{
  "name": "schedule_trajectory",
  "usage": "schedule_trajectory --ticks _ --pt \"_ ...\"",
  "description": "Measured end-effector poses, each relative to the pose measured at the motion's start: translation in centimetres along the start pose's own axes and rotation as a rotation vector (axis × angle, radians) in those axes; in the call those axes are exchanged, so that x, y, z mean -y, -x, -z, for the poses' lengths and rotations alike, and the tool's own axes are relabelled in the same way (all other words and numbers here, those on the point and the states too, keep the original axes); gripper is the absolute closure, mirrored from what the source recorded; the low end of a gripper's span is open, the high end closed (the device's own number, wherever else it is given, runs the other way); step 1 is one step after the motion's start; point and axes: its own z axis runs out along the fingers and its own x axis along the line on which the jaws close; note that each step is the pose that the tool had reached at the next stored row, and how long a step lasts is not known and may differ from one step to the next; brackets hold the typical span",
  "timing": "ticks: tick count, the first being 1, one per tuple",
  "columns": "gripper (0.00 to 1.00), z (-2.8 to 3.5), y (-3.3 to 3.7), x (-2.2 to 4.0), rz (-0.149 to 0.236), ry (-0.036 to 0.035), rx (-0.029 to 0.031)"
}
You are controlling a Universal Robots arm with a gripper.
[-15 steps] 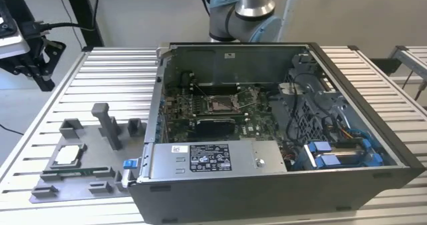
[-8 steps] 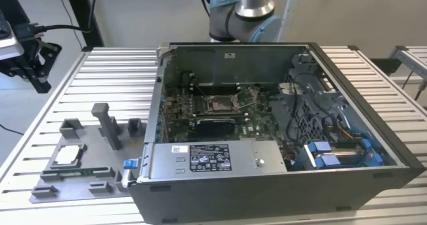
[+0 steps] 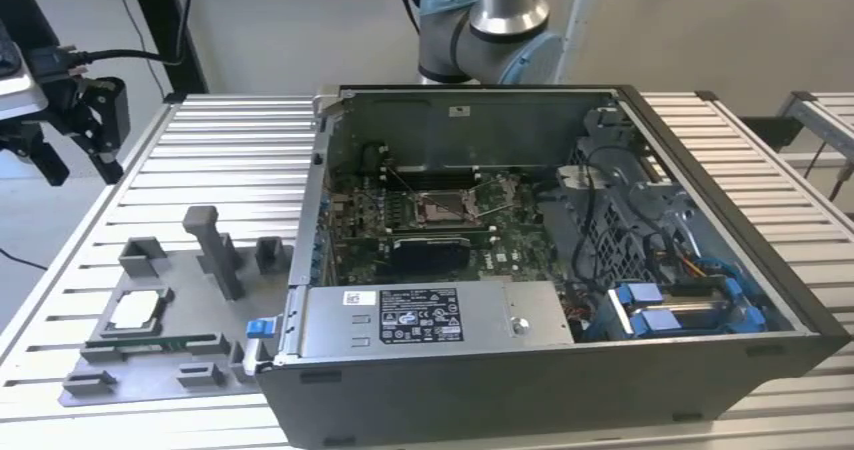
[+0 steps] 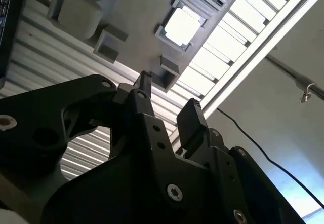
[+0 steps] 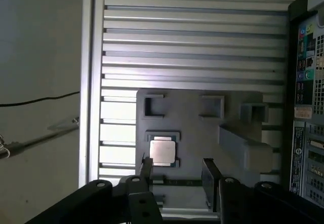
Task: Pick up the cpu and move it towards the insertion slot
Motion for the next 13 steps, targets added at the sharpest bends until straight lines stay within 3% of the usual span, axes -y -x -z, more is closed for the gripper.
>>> schedule_trajectory --ticks 10,11,13 --pt "1.0 0.0 -0.01 0.0 0.0 0.0 0.0" --pt "0.0 0.0 -0.01 0.0 0.0 0.0 0.0" --pt "0.0 0.0 -0.01 0.0 0.0 0.0 -0.0001"
